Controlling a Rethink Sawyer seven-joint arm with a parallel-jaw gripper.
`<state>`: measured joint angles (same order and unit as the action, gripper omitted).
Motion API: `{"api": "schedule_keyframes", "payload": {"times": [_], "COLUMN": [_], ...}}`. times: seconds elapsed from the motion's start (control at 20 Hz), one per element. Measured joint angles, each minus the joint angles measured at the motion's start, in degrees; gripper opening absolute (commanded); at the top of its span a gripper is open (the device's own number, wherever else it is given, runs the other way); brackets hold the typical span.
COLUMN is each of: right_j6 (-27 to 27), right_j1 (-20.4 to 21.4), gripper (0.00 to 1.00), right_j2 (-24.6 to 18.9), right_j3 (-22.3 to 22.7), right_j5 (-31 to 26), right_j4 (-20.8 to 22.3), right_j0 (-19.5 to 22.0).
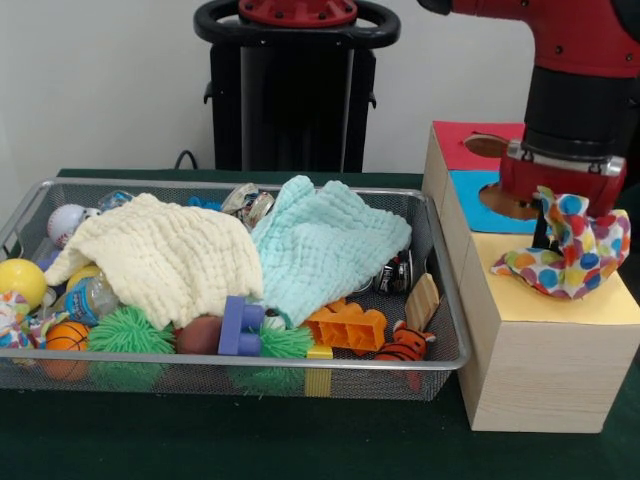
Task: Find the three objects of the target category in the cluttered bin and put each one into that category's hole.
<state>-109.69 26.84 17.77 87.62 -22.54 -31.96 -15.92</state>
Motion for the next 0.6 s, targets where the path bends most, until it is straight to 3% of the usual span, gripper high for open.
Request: {"api": "schedule_keyframes", "payload": {"times": [0.25,0.6], "right_j6": [0.00,0.00], "right_j1": [5.09,8.38], "gripper": [0.00,0.00], "right_j2": [0.07,0.09], "right_j3": [0.27,0.28], "right_j5": [-7.03,-9.27], "right_j4": [0.48,0.60], "right_j0": [0.19,0.18]}}
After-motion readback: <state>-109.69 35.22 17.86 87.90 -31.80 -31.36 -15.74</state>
